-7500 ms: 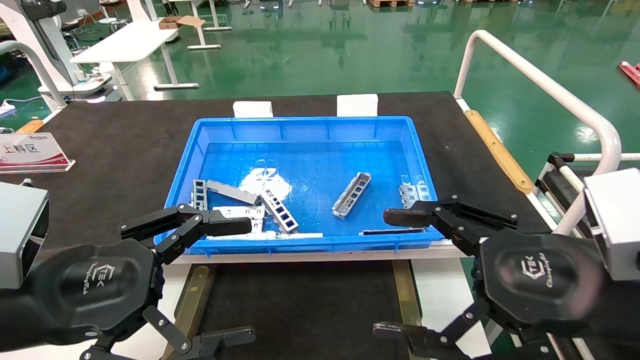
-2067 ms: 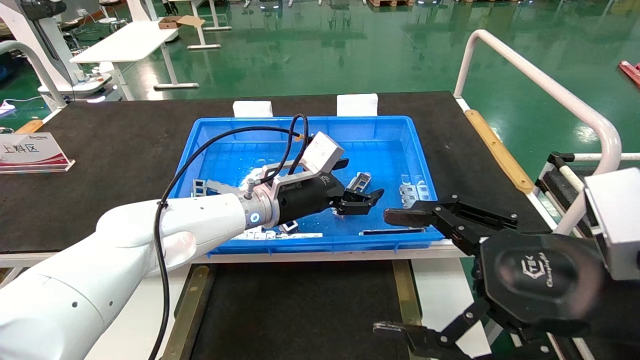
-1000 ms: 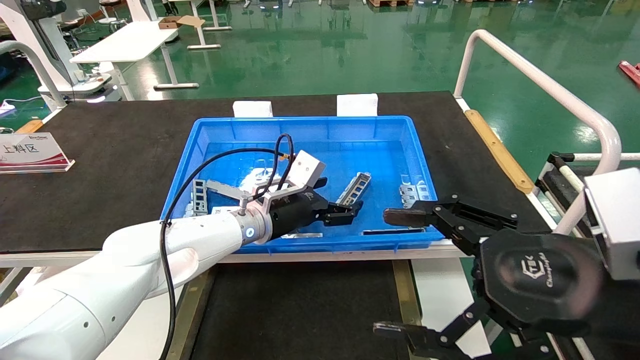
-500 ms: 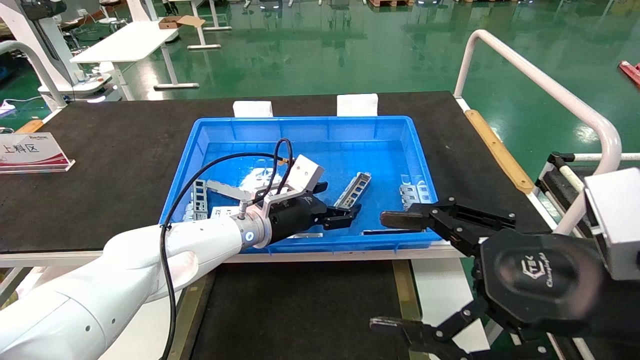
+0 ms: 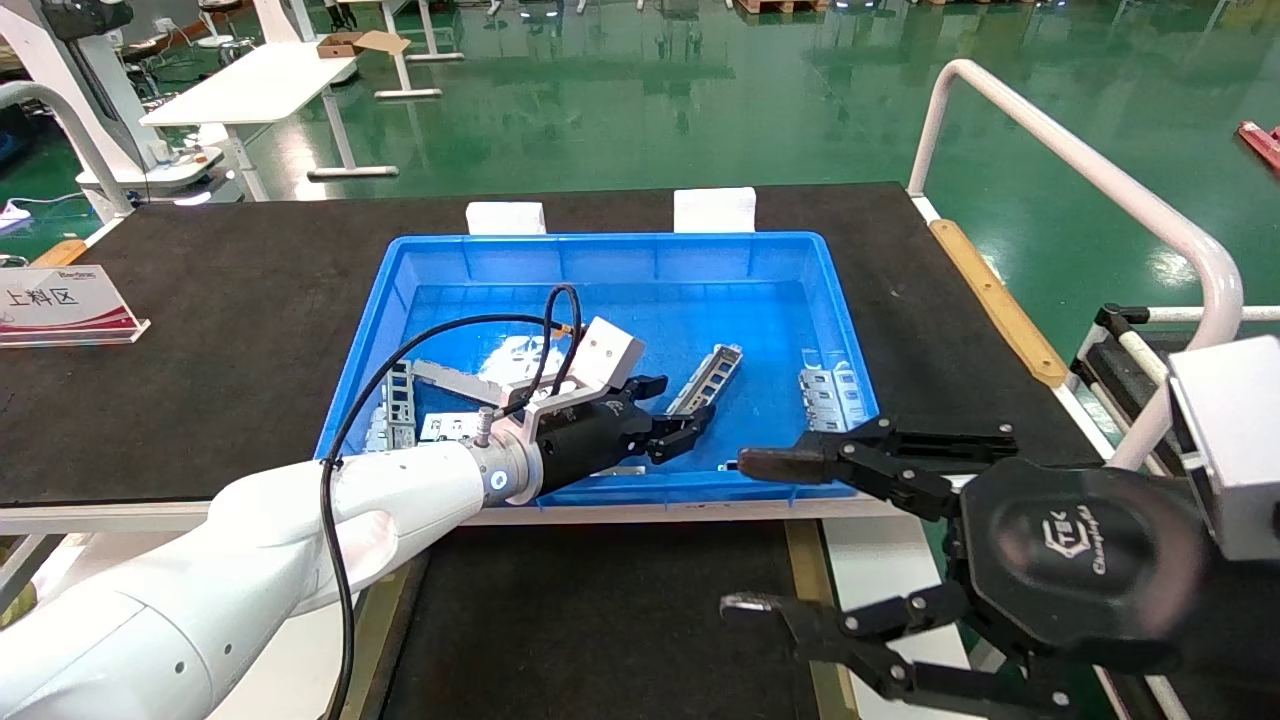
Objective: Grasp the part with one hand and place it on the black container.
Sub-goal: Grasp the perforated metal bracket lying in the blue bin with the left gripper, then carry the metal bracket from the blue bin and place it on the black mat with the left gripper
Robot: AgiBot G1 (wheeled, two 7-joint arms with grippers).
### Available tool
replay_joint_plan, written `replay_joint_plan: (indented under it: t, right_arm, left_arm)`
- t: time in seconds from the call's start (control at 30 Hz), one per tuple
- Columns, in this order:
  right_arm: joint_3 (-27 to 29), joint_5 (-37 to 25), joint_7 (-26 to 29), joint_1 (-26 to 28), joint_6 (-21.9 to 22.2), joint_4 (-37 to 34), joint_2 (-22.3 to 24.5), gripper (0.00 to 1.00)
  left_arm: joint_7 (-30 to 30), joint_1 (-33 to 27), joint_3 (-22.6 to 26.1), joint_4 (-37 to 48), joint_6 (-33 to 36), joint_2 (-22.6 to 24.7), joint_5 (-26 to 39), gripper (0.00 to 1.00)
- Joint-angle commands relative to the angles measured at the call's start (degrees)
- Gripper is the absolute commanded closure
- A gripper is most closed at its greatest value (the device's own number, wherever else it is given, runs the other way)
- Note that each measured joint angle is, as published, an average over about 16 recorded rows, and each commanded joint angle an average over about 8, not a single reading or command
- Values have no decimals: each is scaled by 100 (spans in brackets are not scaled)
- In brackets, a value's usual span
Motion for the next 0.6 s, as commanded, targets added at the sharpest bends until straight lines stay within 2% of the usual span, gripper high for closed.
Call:
replay_joint_plan:
  t: [0.03, 0.6]
  right_arm:
    - [-1, 0, 0, 0, 0, 0, 0, 100]
    - [-7, 5, -3, 1, 3, 0, 3, 100]
  left_arm:
    - [0, 6, 27, 6, 1, -1, -39, 100]
    - [118, -105, 40, -63, 138, -4, -486, 100]
